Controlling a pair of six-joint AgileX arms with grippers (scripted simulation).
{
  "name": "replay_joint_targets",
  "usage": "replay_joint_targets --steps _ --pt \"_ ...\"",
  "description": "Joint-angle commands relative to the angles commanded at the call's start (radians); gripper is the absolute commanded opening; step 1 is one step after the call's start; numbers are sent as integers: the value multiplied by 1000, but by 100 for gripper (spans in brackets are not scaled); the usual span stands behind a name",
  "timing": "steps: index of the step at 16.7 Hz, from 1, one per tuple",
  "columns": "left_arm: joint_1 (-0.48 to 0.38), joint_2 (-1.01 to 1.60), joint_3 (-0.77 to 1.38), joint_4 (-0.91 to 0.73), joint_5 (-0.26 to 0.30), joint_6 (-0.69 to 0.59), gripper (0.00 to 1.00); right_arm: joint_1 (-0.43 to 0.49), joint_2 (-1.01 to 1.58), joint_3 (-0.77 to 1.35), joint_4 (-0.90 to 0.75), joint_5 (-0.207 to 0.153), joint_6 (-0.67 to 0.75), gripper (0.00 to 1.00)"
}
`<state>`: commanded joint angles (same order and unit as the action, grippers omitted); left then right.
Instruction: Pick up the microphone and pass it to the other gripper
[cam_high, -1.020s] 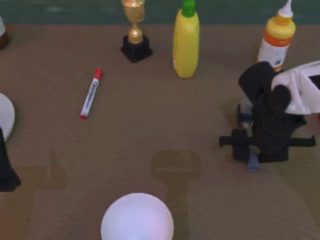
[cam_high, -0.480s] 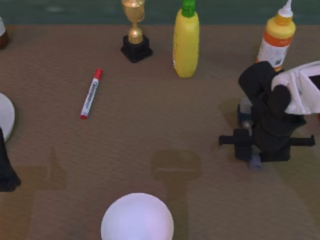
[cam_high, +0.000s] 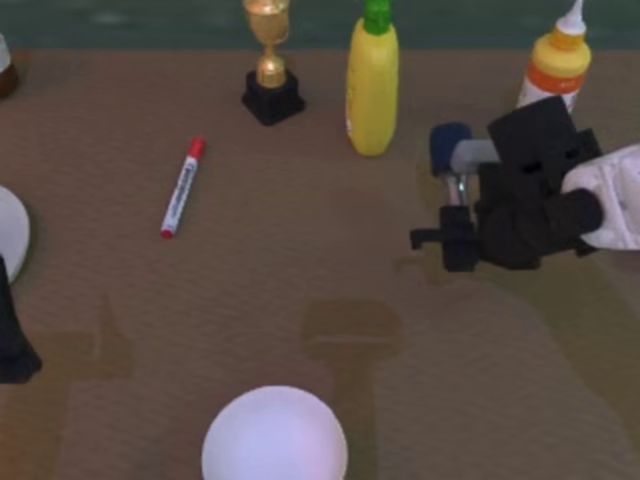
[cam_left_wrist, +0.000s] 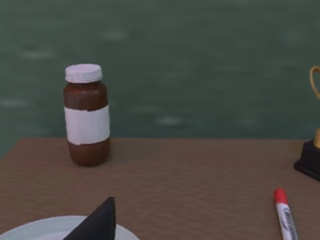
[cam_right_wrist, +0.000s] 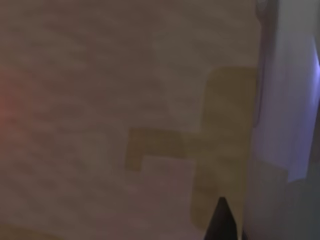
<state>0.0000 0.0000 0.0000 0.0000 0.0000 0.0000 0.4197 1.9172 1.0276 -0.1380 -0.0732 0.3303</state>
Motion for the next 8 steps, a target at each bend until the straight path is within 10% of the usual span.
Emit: replay_joint_targets --steps 8 --pt "0 0 0 0 0 0 100 -6 -177 -208 756 -200 -211 0"
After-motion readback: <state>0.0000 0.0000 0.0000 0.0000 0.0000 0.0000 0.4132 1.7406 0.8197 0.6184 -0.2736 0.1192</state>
